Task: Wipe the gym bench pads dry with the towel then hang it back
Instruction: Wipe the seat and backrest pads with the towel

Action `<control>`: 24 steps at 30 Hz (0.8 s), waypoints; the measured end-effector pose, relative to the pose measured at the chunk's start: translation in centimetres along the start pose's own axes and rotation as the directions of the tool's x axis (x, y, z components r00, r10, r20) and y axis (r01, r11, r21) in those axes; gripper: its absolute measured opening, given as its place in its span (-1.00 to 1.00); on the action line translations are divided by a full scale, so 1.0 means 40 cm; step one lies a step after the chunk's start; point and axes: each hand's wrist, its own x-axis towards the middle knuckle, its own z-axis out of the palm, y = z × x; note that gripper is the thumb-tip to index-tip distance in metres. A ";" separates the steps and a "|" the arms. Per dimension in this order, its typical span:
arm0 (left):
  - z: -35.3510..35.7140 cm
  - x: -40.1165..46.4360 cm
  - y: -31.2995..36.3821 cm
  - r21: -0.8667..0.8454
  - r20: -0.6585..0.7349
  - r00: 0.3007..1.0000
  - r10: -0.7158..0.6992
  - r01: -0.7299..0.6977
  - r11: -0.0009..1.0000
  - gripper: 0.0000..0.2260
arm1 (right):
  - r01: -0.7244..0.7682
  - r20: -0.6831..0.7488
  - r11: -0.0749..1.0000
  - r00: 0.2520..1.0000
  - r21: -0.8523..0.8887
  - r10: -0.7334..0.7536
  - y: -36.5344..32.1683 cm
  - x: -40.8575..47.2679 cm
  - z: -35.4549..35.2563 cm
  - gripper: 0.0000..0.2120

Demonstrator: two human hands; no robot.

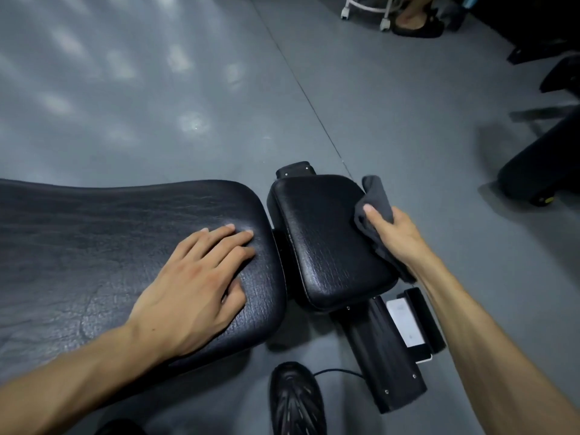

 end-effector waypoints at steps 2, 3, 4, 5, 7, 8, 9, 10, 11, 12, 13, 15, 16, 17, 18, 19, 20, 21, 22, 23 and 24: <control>0.000 0.000 -0.001 -0.005 -0.003 1.000 0.003 -0.003 1.000 -0.59 | -0.004 0.004 1.000 1.000 0.003 0.004 0.024 -0.028 -0.009 -0.69; 0.001 0.001 -0.001 -0.007 -0.004 1.000 0.006 -0.006 1.000 -0.59 | -0.009 0.024 1.000 1.000 -0.017 0.009 0.017 -0.022 -0.015 -0.68; 0.003 0.002 -0.001 -0.009 0.000 1.000 0.007 -0.007 1.000 -0.59 | -0.017 0.051 0.999 0.998 -0.045 0.019 0.006 -0.003 -0.019 -0.67; 0.004 0.003 -0.003 -0.012 0.005 1.000 0.005 -0.005 1.000 -0.59 | -0.021 0.082 0.997 0.996 -0.068 0.026 -0.011 0.025 -0.021 -0.66; 0.004 0.002 -0.005 -0.017 0.007 1.000 -0.005 0.005 1.000 -0.59 | 0.008 0.130 0.996 0.992 -0.088 0.003 -0.062 0.096 -0.010 -0.66; 0.003 0.002 -0.005 -0.021 0.004 1.000 -0.006 0.006 1.000 -0.60 | 0.024 0.126 0.996 0.992 -0.087 -0.013 -0.085 0.138 0.003 -0.66; 0.003 0.000 -0.004 -0.024 0.000 1.000 -0.009 0.009 1.000 -0.60 | 0.042 0.111 0.995 0.993 -0.088 -0.032 -0.109 0.181 0.022 -0.67; 0.003 0.000 -0.004 -0.025 -0.002 1.000 -0.012 0.012 1.000 -0.60 | 0.058 0.093 0.993 0.995 -0.106 -0.049 -0.134 0.217 0.045 -0.68; 0.004 0.000 -0.003 -0.023 -0.003 1.000 -0.012 0.012 1.000 -0.60 | 0.073 0.070 0.986 0.996 -0.152 -0.062 -0.160 0.243 0.066 -0.69; 0.006 0.002 -0.003 -0.021 -0.003 1.000 -0.011 0.011 1.000 -0.60 | 0.082 0.055 0.974 0.996 -0.212 -0.072 -0.177 0.262 0.084 -0.69; 0.008 0.003 -0.004 -0.017 -0.001 1.000 -0.011 0.011 1.000 -0.60 | 0.089 0.053 0.962 0.996 -0.257 -0.078 -0.184 0.275 0.096 -0.68; 0.007 0.001 -0.004 -0.014 0.005 1.000 -0.021 0.021 1.000 -0.60 | 0.094 0.073 0.950 0.994 -0.298 -0.076 -0.184 0.286 0.095 -0.66; 0.005 0.000 -0.003 -0.016 0.005 1.000 -0.029 0.029 0.999 -0.60 | 0.095 0.092 0.944 0.993 -0.317 -0.069 -0.182 0.291 0.090 -0.62; 0.005 -0.001 -0.003 -0.016 0.000 0.999 -0.032 0.032 0.999 -0.61 | 0.087 0.113 0.937 0.992 -0.339 -0.051 -0.184 0.298 0.085 -0.59; 0.005 0.000 -0.004 -0.015 -0.004 1.000 -0.029 0.029 0.999 -0.61 | 0.068 0.131 0.929 0.991 -0.365 -0.021 -0.192 0.306 0.083 -0.56; 0.007 0.002 -0.004 -0.014 -0.006 1.000 -0.021 0.020 1.000 -0.60 | 0.057 0.150 0.917 0.989 -0.394 0.003 -0.208 0.306 0.083 -0.54; 0.008 0.003 -0.003 -0.014 -0.006 1.000 -0.016 0.016 1.000 -0.60 | 0.065 0.174 0.901 0.985 -0.428 0.012 -0.227 0.302 0.090 -0.54; 0.009 0.003 -0.003 -0.012 -0.004 1.000 -0.019 0.019 1.000 -0.60 | 0.098 0.200 0.884 0.980 -0.458 -0.005 -0.252 0.296 0.105 -0.54; 0.008 0.002 -0.004 -0.010 -0.003 1.000 -0.023 0.023 1.000 -0.60 | 0.147 0.231 0.866 0.972 -0.479 -0.038 -0.279 0.286 0.129 -0.55; 0.008 0.002 -0.004 -0.008 -0.004 1.000 -0.025 0.025 1.000 -0.60 | 0.213 0.273 0.842 0.959 -0.496 -0.082 -0.309 0.271 0.159 -0.56; 0.006 0.003 -0.005 -0.008 -0.006 1.000 -0.025 0.025 1.000 -0.60 | 0.287 0.325 0.809 0.937 -0.513 -0.127 -0.340 0.249 0.194 -0.57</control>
